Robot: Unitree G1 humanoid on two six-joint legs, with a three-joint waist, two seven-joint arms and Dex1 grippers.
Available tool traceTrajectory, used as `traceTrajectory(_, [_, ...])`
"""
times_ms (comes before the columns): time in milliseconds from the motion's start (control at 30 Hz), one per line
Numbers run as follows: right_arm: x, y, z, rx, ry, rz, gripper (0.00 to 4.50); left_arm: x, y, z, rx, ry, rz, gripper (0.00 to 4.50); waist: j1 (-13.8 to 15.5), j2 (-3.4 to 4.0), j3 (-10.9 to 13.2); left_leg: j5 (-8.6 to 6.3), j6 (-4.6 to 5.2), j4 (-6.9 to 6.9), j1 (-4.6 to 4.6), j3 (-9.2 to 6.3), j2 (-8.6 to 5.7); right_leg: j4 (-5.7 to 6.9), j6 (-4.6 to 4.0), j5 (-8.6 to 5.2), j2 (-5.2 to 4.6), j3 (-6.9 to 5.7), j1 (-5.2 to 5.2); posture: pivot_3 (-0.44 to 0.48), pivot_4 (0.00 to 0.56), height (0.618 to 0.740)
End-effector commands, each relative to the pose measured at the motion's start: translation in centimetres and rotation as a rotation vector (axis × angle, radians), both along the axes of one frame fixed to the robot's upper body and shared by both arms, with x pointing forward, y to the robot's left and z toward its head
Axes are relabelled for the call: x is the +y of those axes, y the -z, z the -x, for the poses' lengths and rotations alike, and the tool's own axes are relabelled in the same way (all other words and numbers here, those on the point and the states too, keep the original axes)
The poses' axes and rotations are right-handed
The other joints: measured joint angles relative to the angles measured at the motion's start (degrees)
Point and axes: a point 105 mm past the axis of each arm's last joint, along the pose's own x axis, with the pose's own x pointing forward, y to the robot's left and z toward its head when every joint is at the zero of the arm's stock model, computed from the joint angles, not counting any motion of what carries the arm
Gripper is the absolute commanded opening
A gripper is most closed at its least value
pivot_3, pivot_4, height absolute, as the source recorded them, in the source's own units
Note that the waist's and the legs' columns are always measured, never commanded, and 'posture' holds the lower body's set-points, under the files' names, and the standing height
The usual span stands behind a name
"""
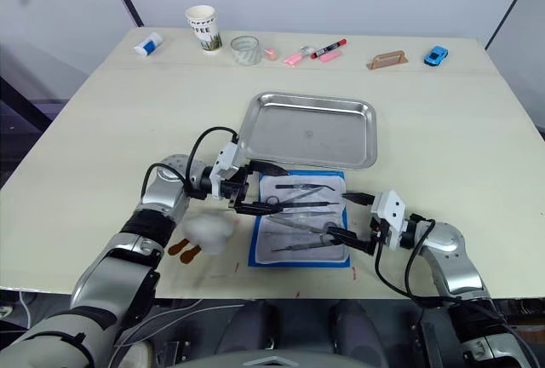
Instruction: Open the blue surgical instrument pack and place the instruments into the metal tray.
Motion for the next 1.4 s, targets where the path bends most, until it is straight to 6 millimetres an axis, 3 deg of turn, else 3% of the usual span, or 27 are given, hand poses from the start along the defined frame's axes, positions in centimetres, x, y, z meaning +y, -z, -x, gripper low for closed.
traceTrajectory(33, [-0.2, 3.4, 1.2, 0.131, 0.004, 0.064, 4.41, -0.1, -0.7, 0.0, -0.011, 0.039, -0.001, 4.50, -0.1, 0.00, 0.0, 0.00, 0.00, 0.00, 0.00, 0.00, 0.00, 0.00, 0.00, 0.00, 0.00, 0.00, 0.00, 0.000, 0.150, 0.718])
traceTrajectory(167, [-0.2, 3.4, 1.2, 0.132, 0.001, 0.066, 4.50, -0.3, -0.6, -0.2, -0.012, 0.040, -0.009, 3.45, -0.1, 0.00, 0.0, 0.00, 0.00, 0.00, 0.00, -0.01, 0.00, 0.00, 0.00, 0.00, 0.00, 0.00, 0.00, 0.000, 0.150, 0.718])
traceTrajectory(233, [-0.2, 3.5, 1.2, 0.131, 0.000, 0.068, 4.50, -0.3, -0.5, -0.4, -0.022, 0.033, -0.018, 2.52, -0.1, 0.00, 0.0, 0.00, 0.00, 0.00, 0.00, -0.01, 0.00, 0.00, 0.00, 0.00, 0.00, 0.00, 0.00, 0.000, 0.150, 0.718])
traceTrajectory(967, [-0.4, 3.4, 0.8, 0.111, 0.003, 0.078, 4.50, 0.7, 1.3, -2.1, -0.037, -0.100, -0.147, 2.52, -0.2, -0.07, -0.1, 0.00, 0.00, 0.00, 0.02, -0.01, 0.00, 0.00, 0.00, 0.00, 0.01, 0.00, 0.01, 0.000, 0.150, 0.718])
traceTrajectory(1000, [-0.4, 3.4, 0.8, 0.111, 0.002, 0.078, 4.50, 0.8, 1.4, -2.2, -0.037, -0.104, -0.152, 1.98, -0.2, -0.07, -0.1, 0.00, 0.00, 0.00, 0.02, -0.01, 0.00, 0.00, 0.00, 0.00, 0.01, 0.00, 0.01, 0.000, 0.150, 0.718])
traceTrajectory(1167, [-0.3, 3.4, 0.9, 0.110, -0.001, 0.076, 4.50, 0.7, 1.6, -2.2, -0.027, -0.111, -0.163, 0.15, -0.3, -0.08, -0.1, 0.00, 0.00, 0.00, 0.02, -0.01, 0.00, 0.01, 0.00, 0.00, 0.01, 0.00, 0.01, 0.000, 0.150, 0.718])
traceTrajectory(1400, [-0.2, 3.5, 1.0, 0.111, -0.004, 0.075, 4.50, 0.8, 1.7, -2.1, -0.024, -0.110, -0.168, 0.15, -0.3, -0.08, -0.1, 0.00, 0.00, 0.00, 0.02, -0.01, 0.00, 0.01, 0.00, 0.00, 0.01, 0.00, 0.01, 0.000, 0.150, 0.718])
